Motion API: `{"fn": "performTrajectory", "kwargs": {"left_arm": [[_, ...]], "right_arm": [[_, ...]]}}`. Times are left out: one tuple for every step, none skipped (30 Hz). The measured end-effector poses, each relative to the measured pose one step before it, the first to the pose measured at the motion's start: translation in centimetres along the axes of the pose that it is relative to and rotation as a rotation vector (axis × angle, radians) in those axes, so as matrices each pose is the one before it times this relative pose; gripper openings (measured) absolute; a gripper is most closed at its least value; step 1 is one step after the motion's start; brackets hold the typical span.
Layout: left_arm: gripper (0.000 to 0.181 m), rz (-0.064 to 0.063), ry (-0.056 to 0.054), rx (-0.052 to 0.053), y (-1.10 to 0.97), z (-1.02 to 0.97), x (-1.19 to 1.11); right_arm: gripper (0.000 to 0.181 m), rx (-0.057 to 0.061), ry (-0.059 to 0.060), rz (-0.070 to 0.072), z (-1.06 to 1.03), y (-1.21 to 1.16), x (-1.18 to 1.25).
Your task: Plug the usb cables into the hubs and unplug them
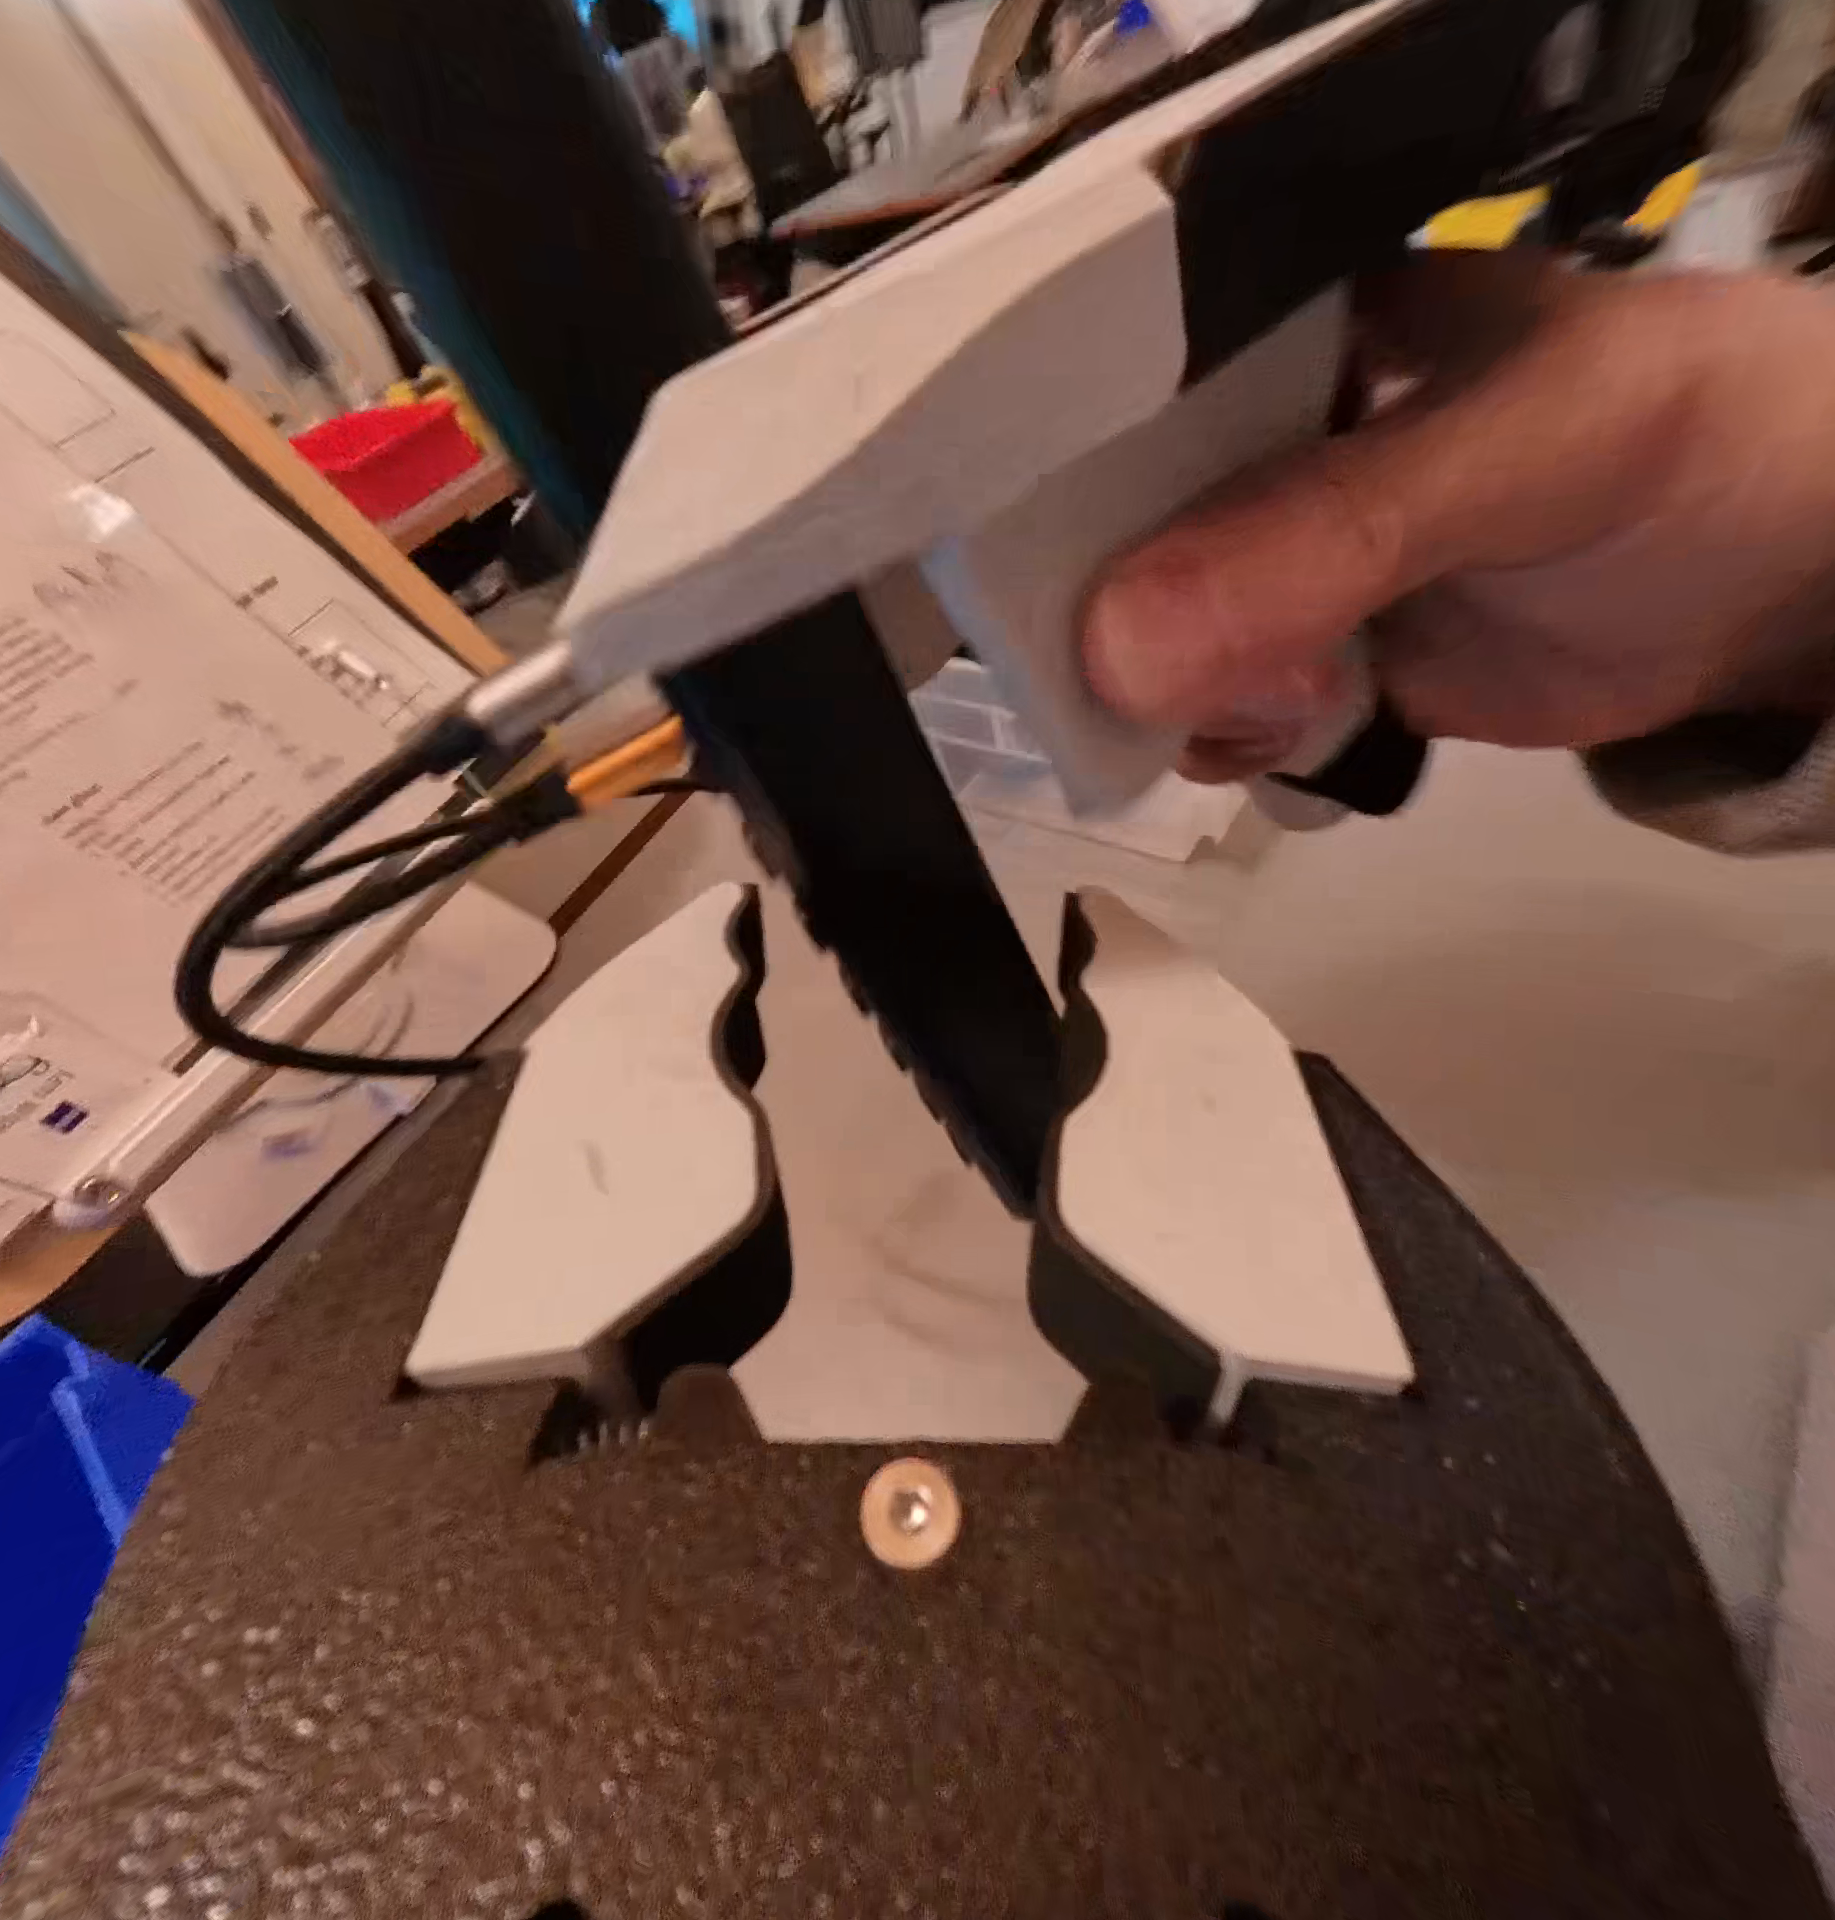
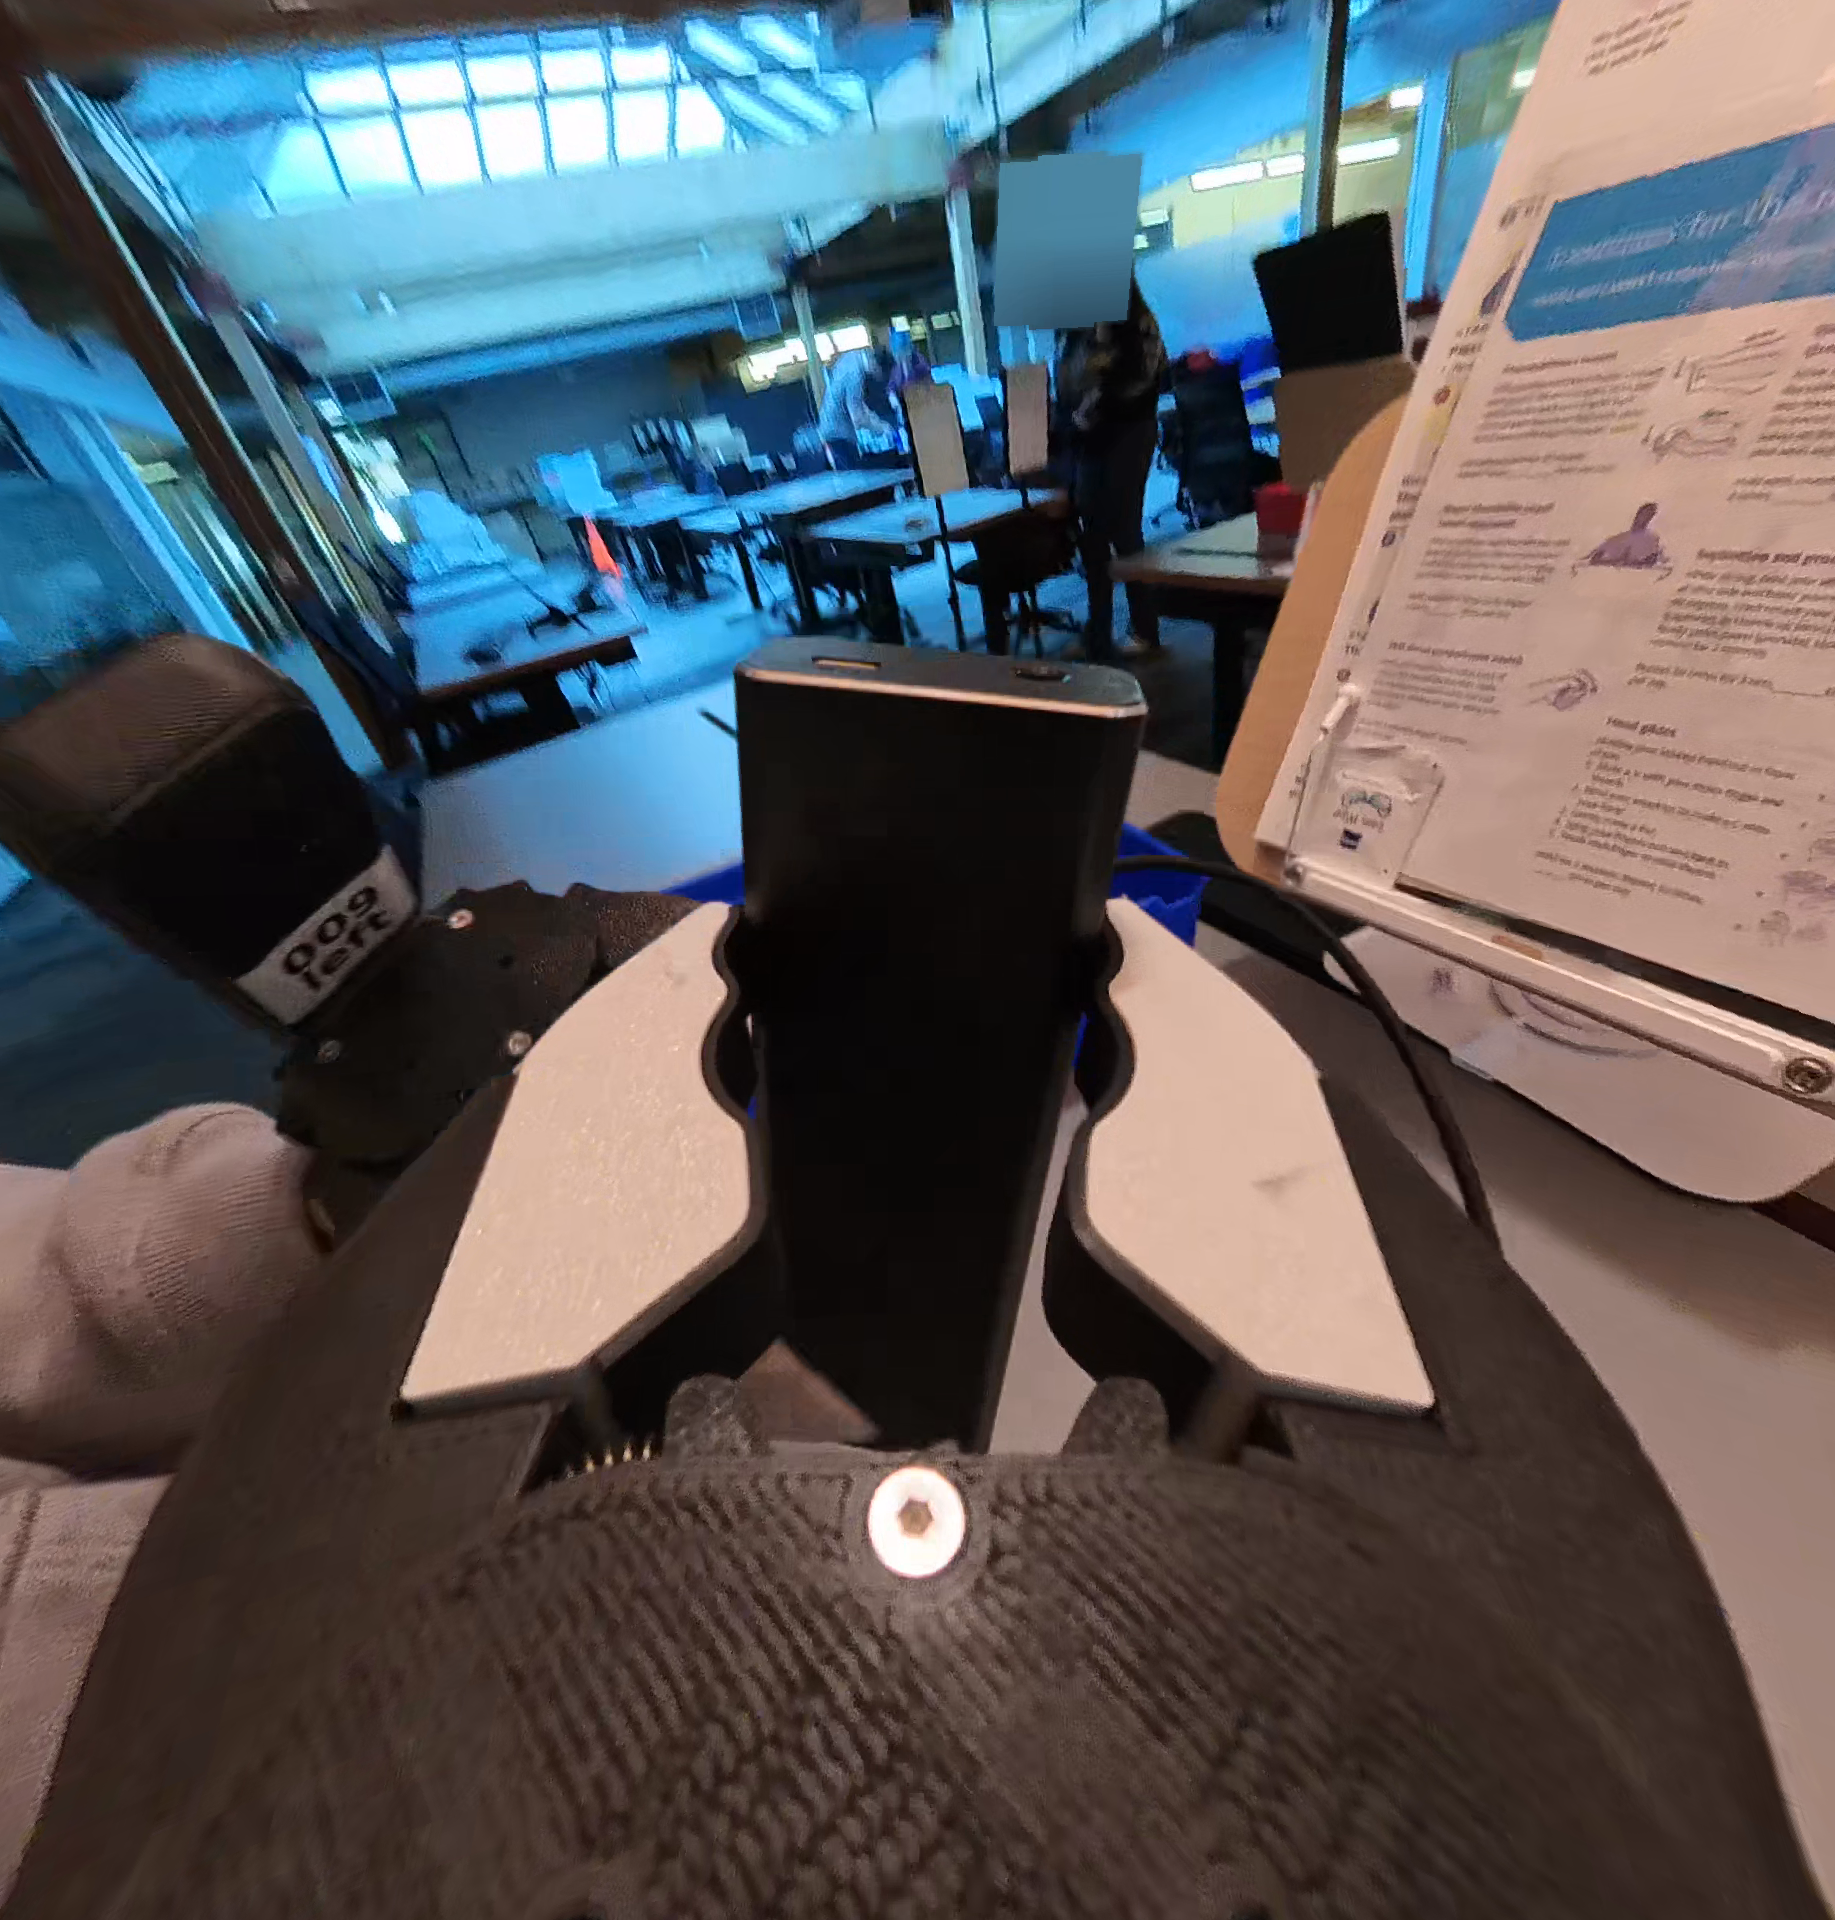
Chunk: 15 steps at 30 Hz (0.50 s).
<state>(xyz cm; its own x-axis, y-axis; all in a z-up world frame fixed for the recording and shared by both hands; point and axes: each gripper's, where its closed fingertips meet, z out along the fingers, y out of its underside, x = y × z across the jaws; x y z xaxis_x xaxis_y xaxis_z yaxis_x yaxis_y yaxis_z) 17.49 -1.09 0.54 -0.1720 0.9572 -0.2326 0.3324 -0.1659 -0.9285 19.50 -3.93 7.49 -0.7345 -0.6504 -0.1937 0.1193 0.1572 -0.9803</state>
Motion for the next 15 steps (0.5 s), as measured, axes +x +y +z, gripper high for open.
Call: {"fn": "performTrajectory", "kwargs": {"left_arm": [[0.045,0.0026,-0.0319,-0.0181,0.074,0.674,0.056],[0.042,-0.0136,-0.0288,-0.0068,0.115,0.465,-0.103],[0.037,-0.0397,-0.017,-0.0099,0.301,0.375,-0.116],[0.033,-0.0455,-0.0049,0.0035,0.213,0.244,-0.135],[0.032,-0.021,0.0074,0.0155,0.09,0.093,-0.068],[0.03,-0.0053,0.0142,0.007,0.151,0.002,-0.033],[0.029,-0.0164,0.0277,0.0056,0.138,-0.042,0.086],[0.028,-0.0283,0.042,0.031,-0.129,-0.144,0.233],[0.027,-0.035,0.0465,0.044,-0.316,-0.21,0.276],[0.027,-0.0406,0.0493,0.034,-0.26,-0.218,0.304],[0.027,-0.0396,0.0606,0.0314,-0.248,-0.228,0.396],[0.028,-0.0382,0.0784,0.0327,-0.255,-0.251,0.607],[0.028,-0.0214,0.0696,0.0307,-0.192,-0.245,0.579],[0.028,0.0054,0.0549,0.0133,0.033,-0.2,0.494],[0.028,0.0282,0.0543,-0.0057,0.25,-0.176,0.584]], "right_arm": [[0.061,-0.0283,0.0168,-0.0209,0.217,0.386,-0.204],[0.061,-0.0189,0.0389,-0.029,0.054,0.232,0.238],[0.061,-0.026,0.0491,-0.0281,-0.163,0.248,0.549],[0.061,-0.0208,0.0159,-0.0125,-0.212,0.264,0.29],[0.062,-0.0019,-0.003,-0.0132,-0.235,0.168,0.166],[0.062,-0.0001,-0.0286,-0.0116,-0.288,0.211,-0.078],[0.06,-0.004,-0.0406,-0.0035,-0.342,0.184,-0.172],[0.062,0.0005,-0.0546,-0.0121,-0.457,-0.039,-0.338],[0.065,0.0058,-0.0593,-0.0291,-0.564,-0.225,-0.431],[0.068,0.0054,-0.0447,-0.0379,-0.695,-0.303,-0.237],[0.071,-0.0085,-0.0137,-0.0263,-0.729,-0.214,0.279],[0.074,-0.016,0.0003,-0.004,-0.697,-0.266,0.531],[0.077,-0.0082,-0.0083,0.0047,-0.66,-0.527,0.375],[0.08,-0.003,-0.0278,-0.0002,-0.561,-0.684,0.023],[0.078,-0.0105,-0.0486,-0.0037,-0.323,-0.605,-0.353]]}}
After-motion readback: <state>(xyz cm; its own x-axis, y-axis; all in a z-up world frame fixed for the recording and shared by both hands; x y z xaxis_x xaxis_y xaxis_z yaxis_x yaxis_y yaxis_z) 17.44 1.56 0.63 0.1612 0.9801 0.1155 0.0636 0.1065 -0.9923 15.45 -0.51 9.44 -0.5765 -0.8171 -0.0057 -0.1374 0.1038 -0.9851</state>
